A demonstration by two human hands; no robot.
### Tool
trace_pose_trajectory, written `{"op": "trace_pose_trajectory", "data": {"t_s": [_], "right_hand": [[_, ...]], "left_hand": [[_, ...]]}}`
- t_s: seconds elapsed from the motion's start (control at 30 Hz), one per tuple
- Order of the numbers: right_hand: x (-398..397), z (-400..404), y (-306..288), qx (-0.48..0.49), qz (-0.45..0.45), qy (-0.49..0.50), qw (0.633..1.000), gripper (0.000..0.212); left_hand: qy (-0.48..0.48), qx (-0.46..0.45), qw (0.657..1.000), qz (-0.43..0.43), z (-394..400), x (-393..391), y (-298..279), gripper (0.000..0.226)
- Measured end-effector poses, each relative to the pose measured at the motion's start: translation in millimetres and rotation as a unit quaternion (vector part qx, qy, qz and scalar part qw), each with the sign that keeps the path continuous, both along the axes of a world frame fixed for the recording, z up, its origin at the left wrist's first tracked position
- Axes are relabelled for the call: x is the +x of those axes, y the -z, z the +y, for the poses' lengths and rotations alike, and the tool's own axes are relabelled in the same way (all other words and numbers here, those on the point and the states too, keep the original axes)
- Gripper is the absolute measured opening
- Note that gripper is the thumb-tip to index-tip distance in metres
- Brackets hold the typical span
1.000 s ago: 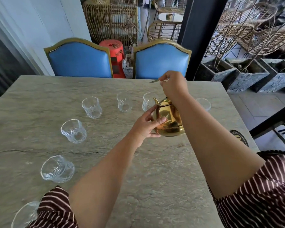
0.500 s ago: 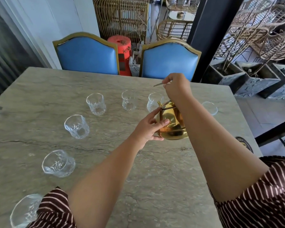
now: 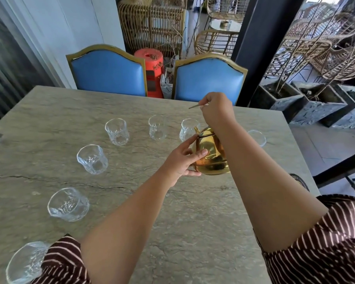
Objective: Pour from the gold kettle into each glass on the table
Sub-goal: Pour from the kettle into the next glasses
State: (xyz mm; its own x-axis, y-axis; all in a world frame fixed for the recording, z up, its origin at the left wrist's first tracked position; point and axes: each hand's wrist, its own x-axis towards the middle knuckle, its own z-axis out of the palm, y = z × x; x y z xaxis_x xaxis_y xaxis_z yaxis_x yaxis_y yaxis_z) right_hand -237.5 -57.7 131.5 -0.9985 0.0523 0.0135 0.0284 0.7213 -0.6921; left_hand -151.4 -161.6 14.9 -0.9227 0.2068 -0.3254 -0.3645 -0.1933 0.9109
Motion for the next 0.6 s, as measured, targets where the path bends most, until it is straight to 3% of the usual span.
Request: {"op": "trace_pose_trajectory", "data": {"t_s": [0.27,0.6], "right_hand": [[0.2,0.3,0.2,0.005,-0.008,-0.002,1.000,0.026],[-1.7,-1.3,-1.3,0.014,-0.016,-0.004,1.000,0.026]], "left_hand": [[0.002,0.004,1.000,-0.002,0.8,1.2,-0.6,0.068],[-0.005,0.007,1.000,-0.006,0.7,-0.3,1.9,0.083]]}}
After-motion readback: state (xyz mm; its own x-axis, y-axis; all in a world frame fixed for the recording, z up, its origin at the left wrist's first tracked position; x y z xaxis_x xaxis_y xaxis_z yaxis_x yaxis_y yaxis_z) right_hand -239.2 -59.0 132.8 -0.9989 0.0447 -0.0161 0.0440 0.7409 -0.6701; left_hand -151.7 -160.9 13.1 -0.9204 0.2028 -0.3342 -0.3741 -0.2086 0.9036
